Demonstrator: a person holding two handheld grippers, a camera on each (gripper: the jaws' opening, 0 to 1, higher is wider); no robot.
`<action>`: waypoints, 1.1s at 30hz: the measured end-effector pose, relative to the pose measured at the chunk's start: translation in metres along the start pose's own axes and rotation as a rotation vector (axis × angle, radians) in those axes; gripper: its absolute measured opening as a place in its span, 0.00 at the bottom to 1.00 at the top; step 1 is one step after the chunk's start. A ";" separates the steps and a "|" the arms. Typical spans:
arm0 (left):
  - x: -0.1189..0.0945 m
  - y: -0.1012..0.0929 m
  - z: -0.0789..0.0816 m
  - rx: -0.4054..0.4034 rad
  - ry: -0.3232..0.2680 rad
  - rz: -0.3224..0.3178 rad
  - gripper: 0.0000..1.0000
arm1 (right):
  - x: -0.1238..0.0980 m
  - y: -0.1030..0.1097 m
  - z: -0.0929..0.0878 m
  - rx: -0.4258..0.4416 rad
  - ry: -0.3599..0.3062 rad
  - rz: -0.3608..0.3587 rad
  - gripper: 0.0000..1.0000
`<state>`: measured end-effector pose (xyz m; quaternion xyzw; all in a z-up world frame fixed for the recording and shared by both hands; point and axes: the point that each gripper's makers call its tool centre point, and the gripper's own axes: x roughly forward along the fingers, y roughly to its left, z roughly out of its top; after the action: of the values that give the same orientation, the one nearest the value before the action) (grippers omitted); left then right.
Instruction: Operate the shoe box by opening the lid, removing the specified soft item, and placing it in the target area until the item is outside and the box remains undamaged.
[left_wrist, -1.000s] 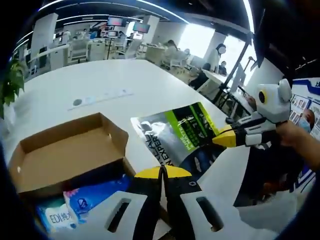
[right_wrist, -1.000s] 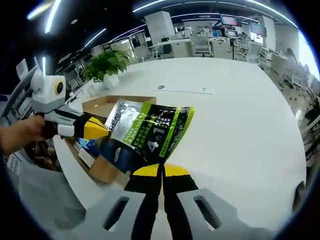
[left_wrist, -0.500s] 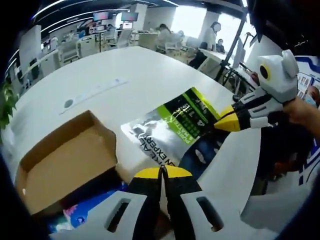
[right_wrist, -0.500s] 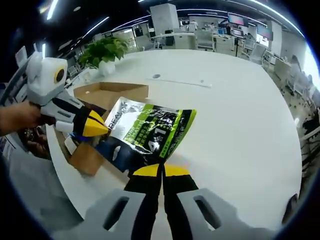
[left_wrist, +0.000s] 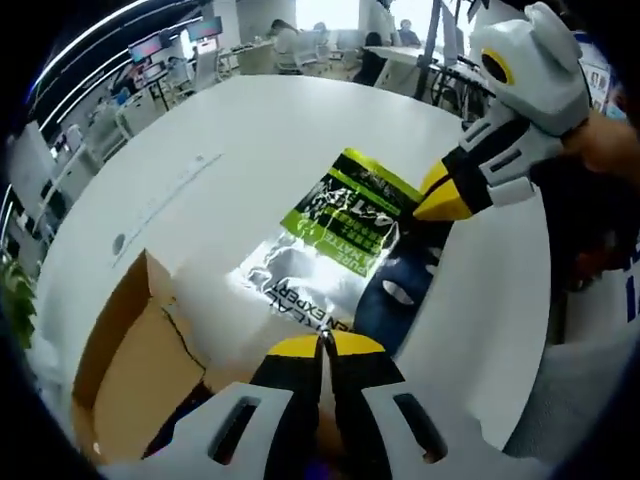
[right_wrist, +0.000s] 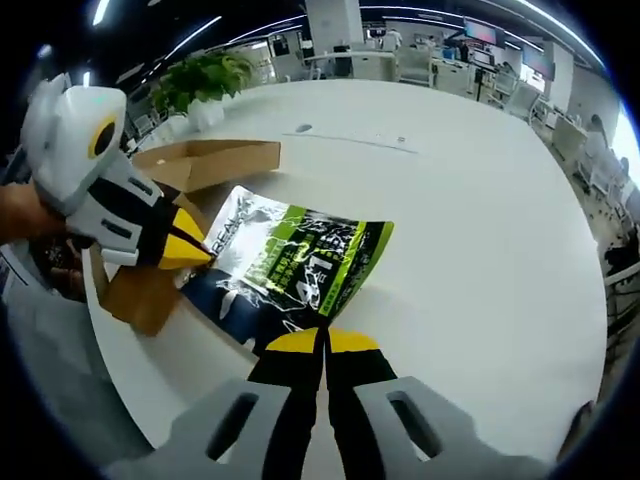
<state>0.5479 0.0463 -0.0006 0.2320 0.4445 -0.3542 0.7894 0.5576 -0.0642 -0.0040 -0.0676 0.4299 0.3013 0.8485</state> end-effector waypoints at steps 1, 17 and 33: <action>0.002 0.002 0.001 0.028 0.011 0.007 0.00 | 0.001 -0.001 -0.001 0.000 0.002 0.001 0.00; 0.028 -0.001 -0.025 0.364 0.179 0.093 0.00 | 0.025 0.002 -0.014 0.006 -0.014 0.018 0.00; 0.026 0.008 -0.023 0.337 0.174 0.104 0.03 | 0.032 -0.006 -0.020 0.058 -0.010 -0.031 0.00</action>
<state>0.5512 0.0577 -0.0343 0.4131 0.4330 -0.3609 0.7153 0.5618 -0.0617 -0.0419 -0.0480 0.4331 0.2756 0.8569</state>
